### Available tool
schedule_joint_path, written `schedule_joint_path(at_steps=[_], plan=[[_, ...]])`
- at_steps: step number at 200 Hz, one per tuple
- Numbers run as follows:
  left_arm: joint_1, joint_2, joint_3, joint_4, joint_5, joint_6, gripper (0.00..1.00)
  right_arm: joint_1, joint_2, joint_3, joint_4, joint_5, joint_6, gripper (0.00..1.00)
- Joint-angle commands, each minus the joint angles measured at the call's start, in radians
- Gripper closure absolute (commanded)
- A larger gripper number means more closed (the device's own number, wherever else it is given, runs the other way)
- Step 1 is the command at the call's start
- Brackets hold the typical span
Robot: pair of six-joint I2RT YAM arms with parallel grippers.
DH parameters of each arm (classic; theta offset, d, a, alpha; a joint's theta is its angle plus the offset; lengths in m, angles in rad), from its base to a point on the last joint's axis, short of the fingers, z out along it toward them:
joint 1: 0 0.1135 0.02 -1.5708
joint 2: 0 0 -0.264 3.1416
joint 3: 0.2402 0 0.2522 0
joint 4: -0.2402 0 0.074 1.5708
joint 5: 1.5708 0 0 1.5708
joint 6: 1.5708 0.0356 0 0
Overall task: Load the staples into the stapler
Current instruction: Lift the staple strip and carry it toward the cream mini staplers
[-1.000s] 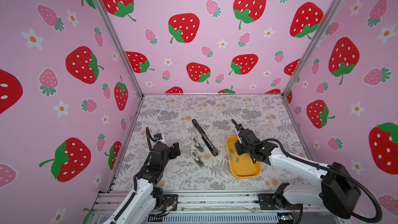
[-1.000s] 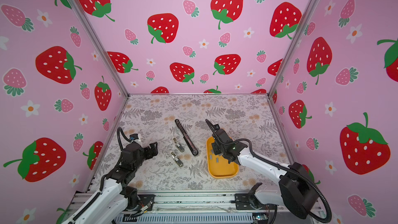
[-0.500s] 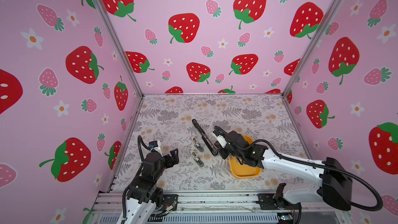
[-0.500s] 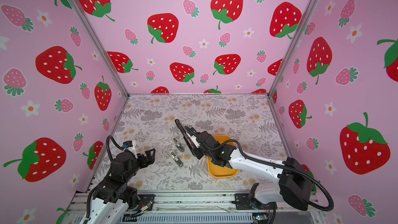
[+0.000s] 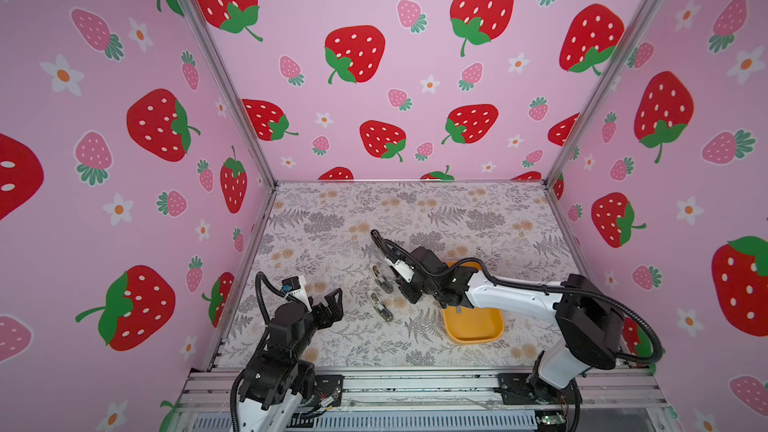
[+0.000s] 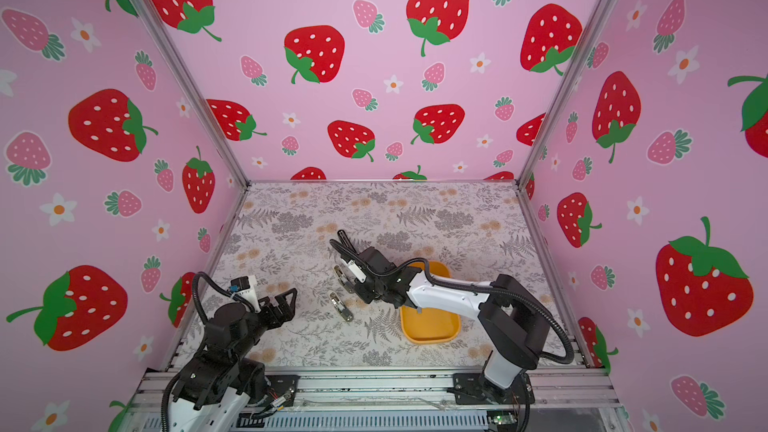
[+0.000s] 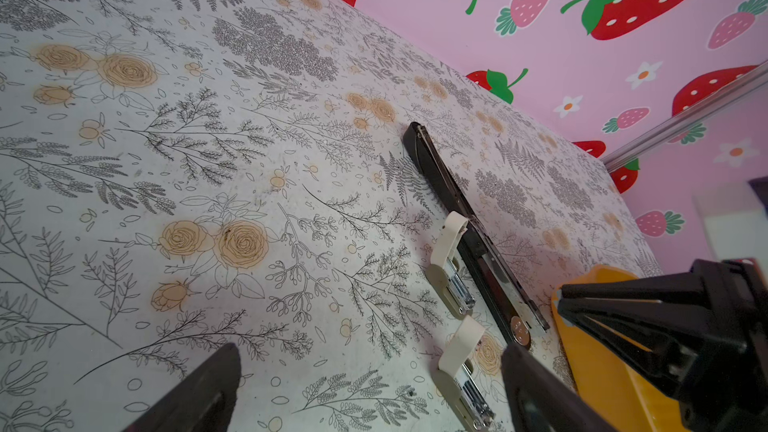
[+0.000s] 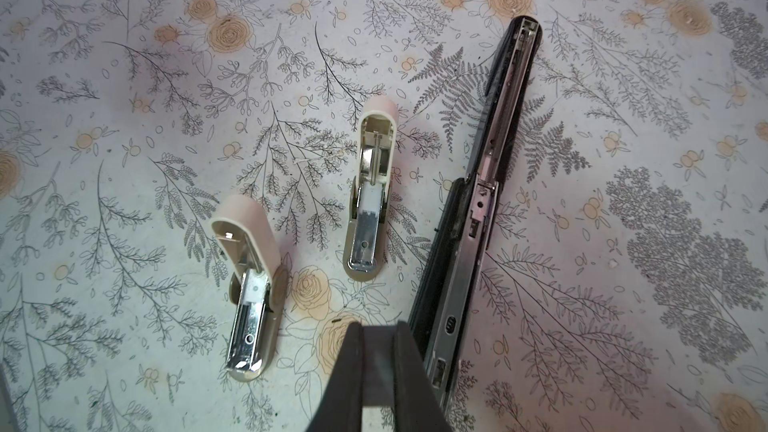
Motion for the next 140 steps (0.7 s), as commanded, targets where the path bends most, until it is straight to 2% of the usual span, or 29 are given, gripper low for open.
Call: schedule_joint_path(at_steps=[1, 78, 140], plan=[[-0.003, 0.012, -0.009, -0.007, 0.017, -0.003, 0.01, -0.024, 0.03, 0.052, -0.026, -0.014, -0.031, 1.0], [-0.004, 0.012, -0.012, -0.005, 0.015, -0.006, 0.01, -0.057, 0.127, 0.113, -0.047, 0.02, -0.033, 1.0], [-0.004, 0.02, -0.009, -0.003, 0.009, -0.008, 0.01, -0.058, 0.143, 0.095, -0.019, 0.068, 0.035, 1.0]])
